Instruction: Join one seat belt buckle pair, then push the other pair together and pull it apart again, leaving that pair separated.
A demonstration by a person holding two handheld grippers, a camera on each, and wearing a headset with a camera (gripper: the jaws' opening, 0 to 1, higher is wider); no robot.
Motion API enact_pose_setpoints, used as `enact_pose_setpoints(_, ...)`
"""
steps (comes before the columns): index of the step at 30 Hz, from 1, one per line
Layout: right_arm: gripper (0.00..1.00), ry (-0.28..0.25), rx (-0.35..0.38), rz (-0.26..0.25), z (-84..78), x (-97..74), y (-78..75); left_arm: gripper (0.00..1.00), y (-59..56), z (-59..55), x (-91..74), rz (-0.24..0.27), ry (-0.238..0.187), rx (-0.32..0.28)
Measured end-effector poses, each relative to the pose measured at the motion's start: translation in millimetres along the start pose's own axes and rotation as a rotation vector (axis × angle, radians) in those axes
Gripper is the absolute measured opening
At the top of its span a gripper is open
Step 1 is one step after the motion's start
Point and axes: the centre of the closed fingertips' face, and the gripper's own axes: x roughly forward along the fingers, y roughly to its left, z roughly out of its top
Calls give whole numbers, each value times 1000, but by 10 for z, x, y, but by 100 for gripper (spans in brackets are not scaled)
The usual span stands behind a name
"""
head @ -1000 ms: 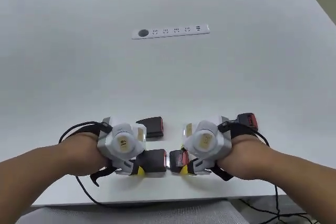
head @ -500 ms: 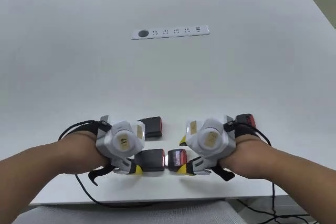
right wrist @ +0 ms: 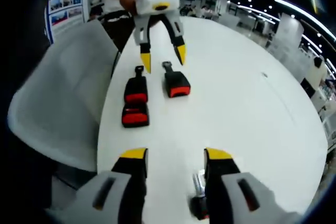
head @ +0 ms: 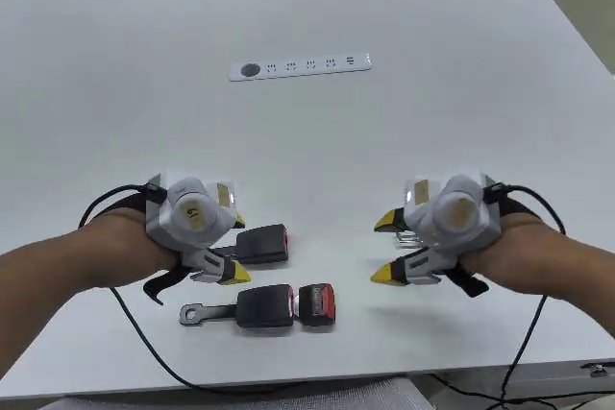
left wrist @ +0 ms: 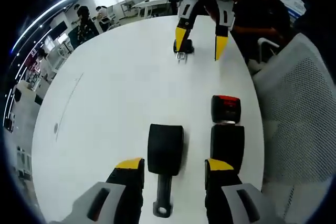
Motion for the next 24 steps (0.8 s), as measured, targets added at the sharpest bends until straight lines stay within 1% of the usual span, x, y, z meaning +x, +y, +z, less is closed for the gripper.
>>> enact_pose_setpoints(1,43,10,0,-12,-80,-45,-93,48,39,7,29,-3,5,2)
enact_pose_setpoints(2,43,12,6,-13,-132,-70,-138,48,65,8,51,-7,8,-1)
enact_pose_setpoints(3,43,25,10,-28,-234,-113,-234,49,100,14,82,-8,17,-5)
enact_pose_setpoints(4,43,34,14,-36,-304,-131,-289,52,130,15,102,-3,18,-2)
enact_pose_setpoints(5,43,49,20,-34,-387,-147,-331,54,153,26,123,-3,20,-1)
enact_pose_setpoints(6,43,60,25,-29,-472,-164,-369,54,152,29,149,-16,24,-5)
enact_pose_setpoints(7,44,89,44,-21,-612,-183,-417,54,162,11,224,-37,35,-6)
enact_pose_setpoints(9,44,130,94,10,-791,-189,-409,54,179,-2,312,-54,47,19)
enact_pose_setpoints(10,45,128,75,9,-810,-181,-429,54,188,-6,342,-56,52,27)
enact_pose_setpoints(11,46,140,58,17,-850,-175,-436,54,188,-16,370,-59,66,44)
enact_pose_setpoints(15,43,148,44,27,-880,-148,-474,52,181,-35,423,-83,89,51)
enact_pose_setpoints(17,37,151,29,37,-871,-125,-482,48,135,-34,426,-110,93,54)
enact_pose_setpoints(18,36,150,25,52,-854,-109,-474,45,117,-3,419,-126,81,43)
enact_pose_setpoints(19,36,144,17,57,-835,-104,-474,40,130,-2,431,-136,82,42)
enact_pose_setpoints(20,35,142,12,58,-825,-97,-481,38,117,-6,437,-148,88,38)
enact_pose_setpoints(21,35,145,9,64,-821,-87,-481,37,123,-2,432,-142,86,47)
enact_pose_setpoints(22,35,148,5,68,-824,-87,-478,35,101,-9,428,-150,92,57)
enact_pose_setpoints(24,34,151,-1,77,-831,-89,-476,34,90,-7,455,-154,88,73)
